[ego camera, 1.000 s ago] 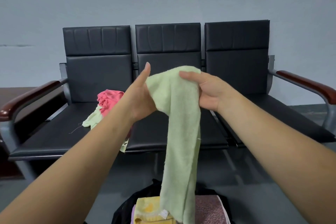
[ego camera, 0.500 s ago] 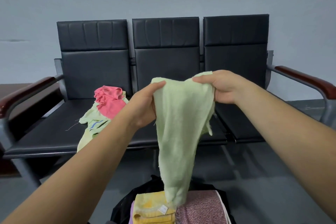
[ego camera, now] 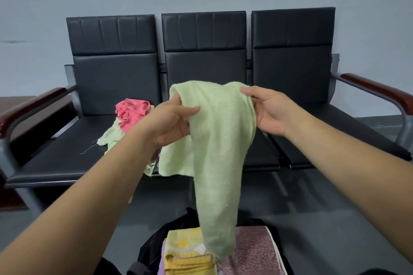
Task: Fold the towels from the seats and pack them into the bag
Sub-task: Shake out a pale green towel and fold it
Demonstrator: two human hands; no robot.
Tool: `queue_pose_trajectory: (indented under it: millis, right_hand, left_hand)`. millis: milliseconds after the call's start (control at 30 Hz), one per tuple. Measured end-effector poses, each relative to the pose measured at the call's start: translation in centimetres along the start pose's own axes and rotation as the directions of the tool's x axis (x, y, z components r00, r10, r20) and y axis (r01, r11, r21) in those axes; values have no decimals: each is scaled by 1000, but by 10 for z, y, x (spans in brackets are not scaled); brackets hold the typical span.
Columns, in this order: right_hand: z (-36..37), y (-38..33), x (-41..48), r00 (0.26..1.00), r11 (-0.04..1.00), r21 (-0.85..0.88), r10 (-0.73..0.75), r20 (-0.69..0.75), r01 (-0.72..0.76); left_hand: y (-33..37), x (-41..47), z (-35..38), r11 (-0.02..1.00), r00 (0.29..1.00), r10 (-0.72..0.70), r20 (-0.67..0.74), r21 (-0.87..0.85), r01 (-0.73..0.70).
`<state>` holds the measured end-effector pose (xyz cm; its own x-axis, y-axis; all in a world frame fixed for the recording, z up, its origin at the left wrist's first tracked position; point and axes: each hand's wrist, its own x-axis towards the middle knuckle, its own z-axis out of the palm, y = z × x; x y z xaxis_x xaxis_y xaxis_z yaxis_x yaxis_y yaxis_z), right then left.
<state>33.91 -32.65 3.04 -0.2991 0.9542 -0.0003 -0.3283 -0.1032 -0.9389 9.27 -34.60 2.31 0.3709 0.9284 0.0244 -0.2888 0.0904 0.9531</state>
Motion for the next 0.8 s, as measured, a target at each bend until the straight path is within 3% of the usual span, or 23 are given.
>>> queue_pose_trajectory:
  millis: [100,200,300,400,500,700,800]
  right_hand:
    - [0,2,2,995,997,-72,-22,-102,15]
    - [0,6,3,987,997,-74,12,-161,-24]
    - [2,7,0,991,991,-4,132,-27,-132]
    - [3,3,-5,977,982,-90,179,113,-169]
    - [0,-5,-4,998,993,-104,57,17,-55]
    - [-7,-10,-1,976,953,-302,-97,-196,34]
    - [-5,-12,-1,989,994,-109,-18,-147,2]
  left_hand:
    - [0,-1,-5,993,998,-35,-50,110,40]
    - [6,-2,-4,996,997,-19,-79,87,26]
    - [9,1,1,1000,993,11,-117,3,-11]
    - [8,0,5,996,996,40,-83,-71,-46]
    - [6,1,1,995,995,96,-24,18,-96]
    - [5,2,-11,910,958,249,-139,371,-183]
    - [7,4,-8,919,955,235,-181,362,-158]
